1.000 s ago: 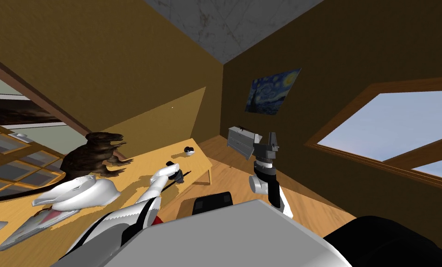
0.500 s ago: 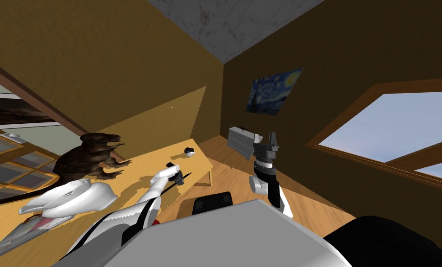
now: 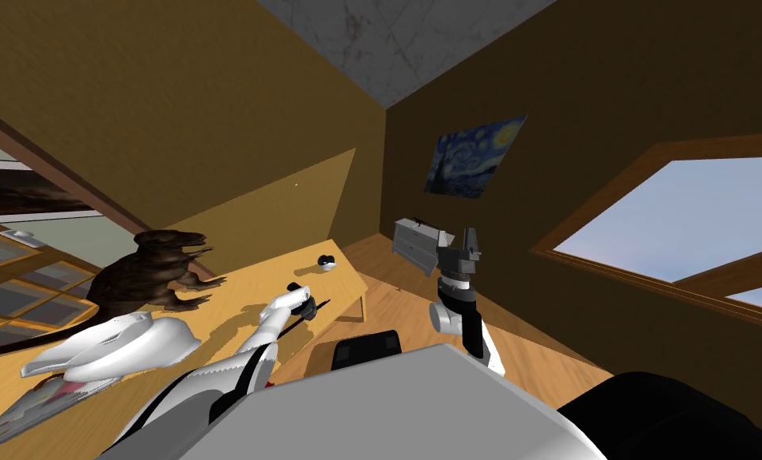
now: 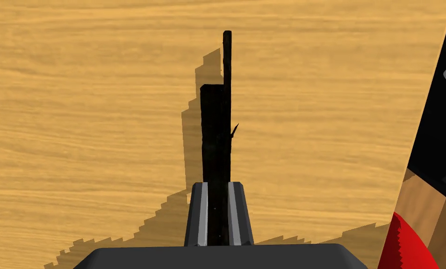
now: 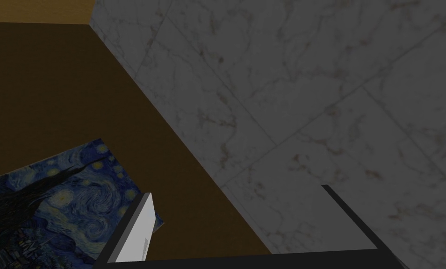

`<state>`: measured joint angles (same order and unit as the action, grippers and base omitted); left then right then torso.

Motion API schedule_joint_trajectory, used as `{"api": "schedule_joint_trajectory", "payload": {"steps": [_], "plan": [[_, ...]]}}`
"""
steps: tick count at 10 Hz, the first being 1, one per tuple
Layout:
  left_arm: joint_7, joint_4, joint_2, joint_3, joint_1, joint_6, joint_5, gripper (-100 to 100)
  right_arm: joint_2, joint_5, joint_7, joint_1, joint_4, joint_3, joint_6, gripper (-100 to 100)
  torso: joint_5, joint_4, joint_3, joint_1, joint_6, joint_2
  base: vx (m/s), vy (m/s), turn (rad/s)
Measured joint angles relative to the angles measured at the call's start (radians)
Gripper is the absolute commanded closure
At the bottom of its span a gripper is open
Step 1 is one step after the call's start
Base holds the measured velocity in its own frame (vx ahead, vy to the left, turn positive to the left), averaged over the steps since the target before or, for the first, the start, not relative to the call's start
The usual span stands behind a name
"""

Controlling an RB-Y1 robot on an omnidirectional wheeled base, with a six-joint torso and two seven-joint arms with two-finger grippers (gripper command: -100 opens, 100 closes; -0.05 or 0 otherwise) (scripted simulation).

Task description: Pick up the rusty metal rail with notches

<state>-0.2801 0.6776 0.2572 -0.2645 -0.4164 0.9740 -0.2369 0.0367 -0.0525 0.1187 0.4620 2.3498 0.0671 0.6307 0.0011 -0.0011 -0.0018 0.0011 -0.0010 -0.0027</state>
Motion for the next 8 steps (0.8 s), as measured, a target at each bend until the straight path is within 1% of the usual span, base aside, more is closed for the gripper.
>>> {"api": "schedule_joint_trajectory", "payload": {"steps": [2,3,4,5,7,8], "plan": [[0.0,0.0,0.0,0.0,0.0,0.0,0.0,100,0.0,0.0,0.0,0.0,0.0,0.0,0.0,0,0.0,-0.001,-0.001,0.002,0.0,-0.002,0.0,0.0,0.0],[0.0,0.0,0.0,0.0,0.0,0.0,0.0,0,0.0,0.0,0.0,0.0,0.0,0.0,0.0,0,0.001,-0.001,-0.002,0.002,0.0,-0.002,0.0,0.0,0.0],[0.0,0.0,0.0,0.0,0.0,0.0,0.0,100,0.0,0.0,0.0,0.0,0.0,0.0,0.0,0,0.001,-0.001,-0.002,0.002,0.0,-0.003,-0.037,-0.012,-0.019],[-0.004,0.009,0.005,-0.001,-0.007,0.017,0.0,100,0.0,0.0,0.0,0.0,0.0,0.0,0.0,0,0.0,0.0,-0.001,0.001,0.001,-0.001,-0.062,-0.019,-0.019],[-0.004,0.007,0.022,-0.006,-0.032,0.047,-0.005,100,0.0,0.0,0.0,0.0,0.0,0.0,0.0,0,0.0,0.0,0.001,0.001,0.0,0.001,-0.041,-0.005,-0.003],[-0.004,0.007,0.023,-0.006,-0.033,0.05,-0.005,0,0.0,0.0,0.0,0.0,0.0,0.0,0.0,0,0.0,0.0,0.0,0.001,0.0,0.0,0.0,0.0,0.0]]}}
